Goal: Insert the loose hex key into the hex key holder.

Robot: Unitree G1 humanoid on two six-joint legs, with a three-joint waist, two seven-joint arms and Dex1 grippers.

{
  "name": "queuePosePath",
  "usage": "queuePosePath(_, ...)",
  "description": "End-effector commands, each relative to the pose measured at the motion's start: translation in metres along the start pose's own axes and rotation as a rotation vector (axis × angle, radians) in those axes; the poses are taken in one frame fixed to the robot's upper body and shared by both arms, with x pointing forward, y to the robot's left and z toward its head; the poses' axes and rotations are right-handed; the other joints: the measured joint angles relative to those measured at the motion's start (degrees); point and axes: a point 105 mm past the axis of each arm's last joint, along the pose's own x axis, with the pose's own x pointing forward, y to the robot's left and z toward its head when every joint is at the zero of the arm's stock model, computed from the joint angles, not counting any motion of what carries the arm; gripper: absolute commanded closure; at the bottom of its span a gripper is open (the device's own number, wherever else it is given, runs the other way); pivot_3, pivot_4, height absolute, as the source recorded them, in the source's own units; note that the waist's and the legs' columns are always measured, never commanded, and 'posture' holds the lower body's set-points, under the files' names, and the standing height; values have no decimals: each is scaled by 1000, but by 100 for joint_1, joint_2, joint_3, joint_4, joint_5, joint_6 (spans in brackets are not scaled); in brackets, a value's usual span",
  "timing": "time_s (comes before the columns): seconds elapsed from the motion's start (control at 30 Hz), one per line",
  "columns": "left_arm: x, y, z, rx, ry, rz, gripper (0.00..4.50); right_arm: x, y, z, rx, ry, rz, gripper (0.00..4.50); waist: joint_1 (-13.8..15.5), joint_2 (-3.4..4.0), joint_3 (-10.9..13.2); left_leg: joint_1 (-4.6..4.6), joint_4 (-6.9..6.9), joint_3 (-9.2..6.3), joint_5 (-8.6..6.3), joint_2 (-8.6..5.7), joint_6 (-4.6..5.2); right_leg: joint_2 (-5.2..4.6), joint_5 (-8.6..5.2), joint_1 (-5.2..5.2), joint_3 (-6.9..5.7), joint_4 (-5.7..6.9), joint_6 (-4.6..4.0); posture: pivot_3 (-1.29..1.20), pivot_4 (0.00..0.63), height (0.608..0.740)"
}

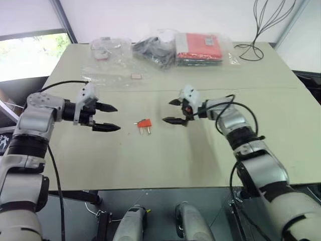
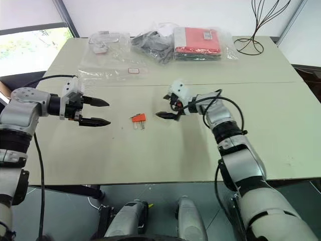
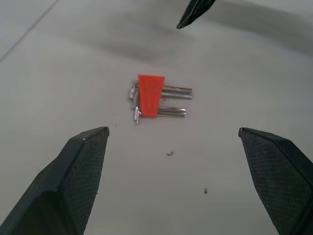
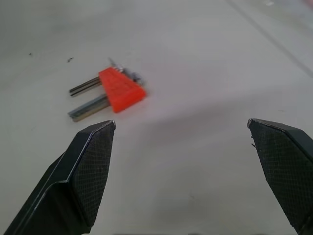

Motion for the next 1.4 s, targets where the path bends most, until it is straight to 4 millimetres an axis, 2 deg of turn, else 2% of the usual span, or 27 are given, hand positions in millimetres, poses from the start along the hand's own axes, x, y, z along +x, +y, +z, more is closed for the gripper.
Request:
queuePosePath(0.03,-18,-8,0,-14,-9,34,56,18,15,-1,-38,21,99,0,-42,0,0,0,-2,2,0,0,0,0,0,-3,3,1,0,0,150,740)
queuePosePath(0.17,-24,-18,-5,-49,-27,81,56,31,27,-7,-58,46,150,0,-48,1,1,0,2,-7,-8,0,14,0,3,-4,5,12,4,0,150,740)
queuePosePath(0.3,-27,-31,-10,-79,-42,118,56,40,29,-8,-59,60,132,0,-66,1,1,12,6,-8,0,0,0,2,20,-1,9,29,-2,0,150,740)
queuePosePath(0.47,-27,-46,-13,-105,-48,138,56,35,13,-2,-68,71,44,0,-90,2,1,31,5,-13,12,10,-19,16,35,6,11,39,-23,0,150,740)
queuePosePath(0.63,-27,-56,-16,-120,-45,145,56,27,1,-3,-174,155,-1,0,-99,2,1,41,5,-14,21,18,-33,31,40,11,18,42,-31,0,150,740)
queuePosePath(0.73,-27,-60,-16,-128,-47,149,56,27,-5,4,-186,152,-37,0,-108,2,1,49,2,-11,21,20,-33,33,40,15,22,43,-31,0,150,740)
queuePosePath(0.83,-27,-61,-16,-133,-49,158,56,39,-1,8,-208,142,-68,0,-120,2,1,53,-2,-11,21,24,-33,37,40,16,24,43,-33,0,150,740)
queuePosePath(0.97,-25,-61,-14,-139,-63,178,56,70,19,12,-197,85,-84,0,-121,2,1,65,-11,-7,21,28,-33,55,46,18,36,43,-43,0,150,740)
queuePosePath(1.07,-23,-60,-12,-140,-73,183,56,80,29,10,-182,86,-76,0,-128,1,1,76,-16,0,21,34,-33,69,51,17,52,43,-51,0,150,740)
queuePosePath(1.13,-22,-60,-11,-141,-79,185,0,83,33,7,-169,92,-64,546,-118,1,1,88,-28,1,22,36,-35,75,54,20,58,43,-56,0,150,740)
queuePosePath(1.2,-21,-60,-10,-142,-82,187,0,85,36,4,-162,101,-57,1321,-118,1,1,92,-32,1,24,37,-38,77,55,21,58,43,-58,0,150,740)
queuePosePath(1.4,-22,-59,-9,-141,-89,210,0,84,37,-4,-105,120,-60,1321,-118,1,1,99,-32,4,26,38,-41,83,58,24,65,43,-63,0,150,740)
